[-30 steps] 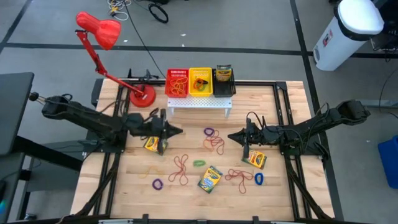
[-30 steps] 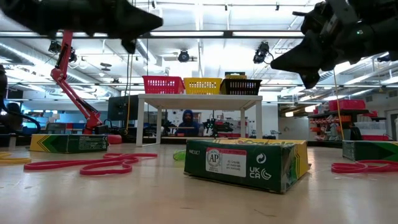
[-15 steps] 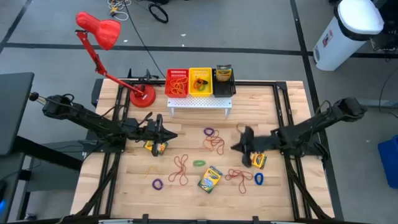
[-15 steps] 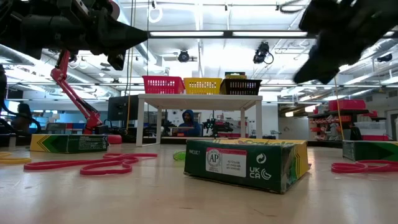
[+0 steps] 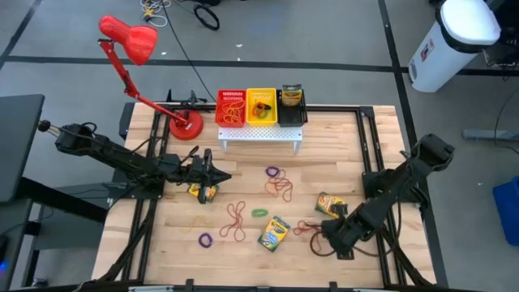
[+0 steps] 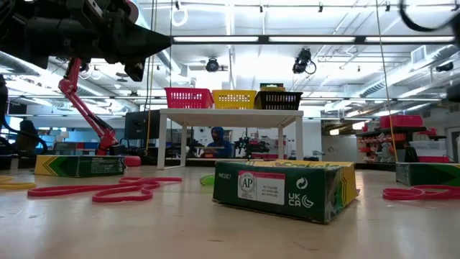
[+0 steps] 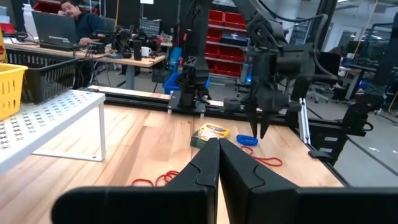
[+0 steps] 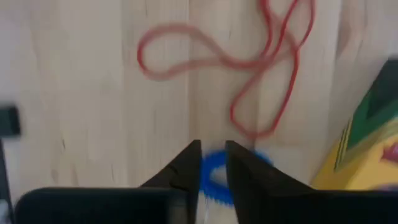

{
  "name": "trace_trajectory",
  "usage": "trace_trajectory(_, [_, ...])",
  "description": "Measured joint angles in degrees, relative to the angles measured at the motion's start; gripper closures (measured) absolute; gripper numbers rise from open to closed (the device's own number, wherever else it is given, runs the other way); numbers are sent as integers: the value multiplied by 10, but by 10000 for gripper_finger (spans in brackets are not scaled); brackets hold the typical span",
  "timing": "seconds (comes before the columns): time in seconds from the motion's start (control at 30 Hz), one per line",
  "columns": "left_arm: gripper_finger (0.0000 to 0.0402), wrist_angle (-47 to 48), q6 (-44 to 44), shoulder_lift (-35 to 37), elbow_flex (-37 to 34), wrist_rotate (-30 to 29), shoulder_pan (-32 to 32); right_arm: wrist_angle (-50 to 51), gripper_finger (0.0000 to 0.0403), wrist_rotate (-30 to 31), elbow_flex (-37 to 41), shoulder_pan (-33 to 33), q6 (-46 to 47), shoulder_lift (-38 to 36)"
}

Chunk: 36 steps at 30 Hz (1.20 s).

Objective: Pick & Place Office Desk Supplies
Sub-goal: Put the blue spring keychain into the yellow bin on the shelf

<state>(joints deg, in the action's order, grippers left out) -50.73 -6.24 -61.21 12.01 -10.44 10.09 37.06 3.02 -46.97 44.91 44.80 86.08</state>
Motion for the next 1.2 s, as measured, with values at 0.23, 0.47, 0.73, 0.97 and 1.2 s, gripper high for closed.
trace_trajectory(0.23, [389,0,0,0,0,0,0,60,273,-10,-6,4,-47,8])
trace_trajectory(0.47, [389,0,0,0,0,0,0,65,258,18,4,0,-102,16])
trace_trajectory(0.73, [389,0,0,0,0,0,0,61,261,-8,21,-31,-122,46])
trace_trajectory(0.97, [389,0,0,0,0,0,0,50,338,-19,21,-33,-105,47])
trace_trajectory(1.2, [389,0,0,0,0,0,0,48,389,-10,-11,-33,-71,32])
